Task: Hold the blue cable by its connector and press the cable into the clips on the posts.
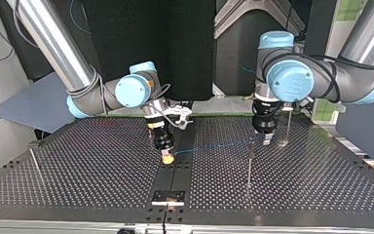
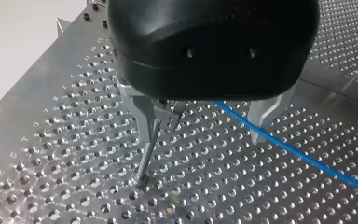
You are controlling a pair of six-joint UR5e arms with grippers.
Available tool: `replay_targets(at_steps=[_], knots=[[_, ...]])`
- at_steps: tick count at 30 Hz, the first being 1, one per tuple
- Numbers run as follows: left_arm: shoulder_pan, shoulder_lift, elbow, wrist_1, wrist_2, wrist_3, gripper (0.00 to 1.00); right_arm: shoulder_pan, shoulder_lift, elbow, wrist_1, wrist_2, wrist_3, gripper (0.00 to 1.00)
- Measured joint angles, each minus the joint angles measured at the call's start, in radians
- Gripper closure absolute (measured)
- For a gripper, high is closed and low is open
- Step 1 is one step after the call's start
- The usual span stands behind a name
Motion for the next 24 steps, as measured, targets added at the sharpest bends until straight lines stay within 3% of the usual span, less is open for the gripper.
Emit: replay_targets(at_steps=[15, 24], knots=[[-0.018, 0.027, -0.002, -0.006, -0.009, 0.011, 0.00, -0.005, 0.001, 0.000, -0.003, 0.002, 0.003, 1.00], [-0.047, 0.047, -0.017, 0.002, -0.004, 0.045, 0.00, -0.007, 0.001, 0.000, -0.005, 0.002, 0.003, 1.00]])
